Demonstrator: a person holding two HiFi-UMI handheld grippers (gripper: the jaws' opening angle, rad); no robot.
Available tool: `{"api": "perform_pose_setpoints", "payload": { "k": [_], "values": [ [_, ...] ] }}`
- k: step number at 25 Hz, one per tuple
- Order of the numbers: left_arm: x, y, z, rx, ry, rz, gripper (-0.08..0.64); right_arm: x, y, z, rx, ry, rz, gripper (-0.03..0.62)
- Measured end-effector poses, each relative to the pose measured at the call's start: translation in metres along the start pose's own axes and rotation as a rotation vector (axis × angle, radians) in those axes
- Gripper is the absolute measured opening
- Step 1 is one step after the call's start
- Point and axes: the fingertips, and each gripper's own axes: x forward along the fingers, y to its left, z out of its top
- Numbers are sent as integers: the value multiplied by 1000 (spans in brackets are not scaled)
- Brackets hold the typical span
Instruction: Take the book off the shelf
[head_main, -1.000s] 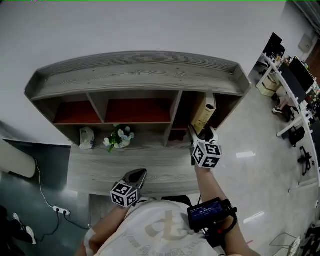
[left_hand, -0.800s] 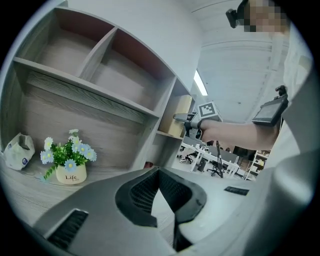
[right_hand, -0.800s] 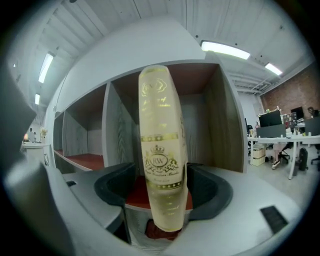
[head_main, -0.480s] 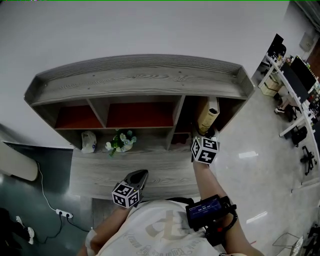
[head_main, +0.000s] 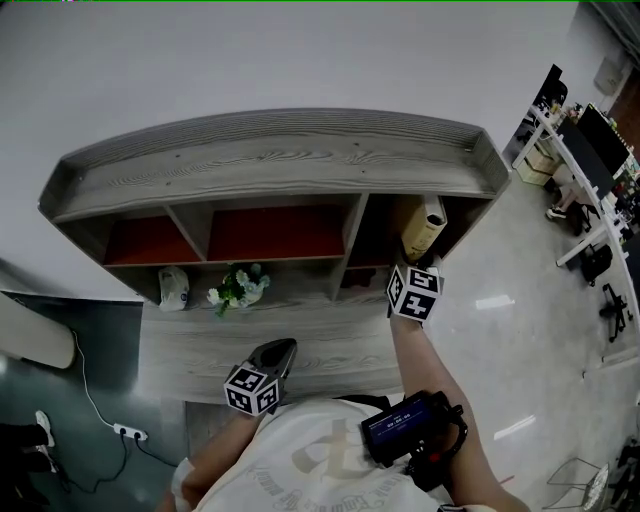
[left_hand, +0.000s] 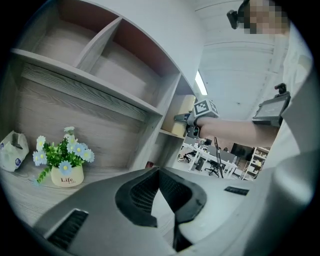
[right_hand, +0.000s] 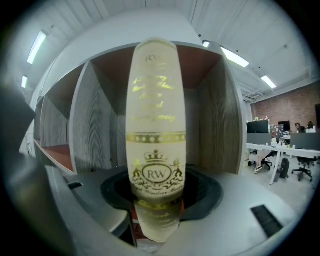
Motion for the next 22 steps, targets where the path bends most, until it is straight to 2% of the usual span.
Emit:
{"api": "perform_pose_setpoints", "payload": {
  "k": [22],
  "values": [
    [-5,7,-9,-21,19,-4,2,-12,-6,0,7,-61,109,210]
  ]
}}
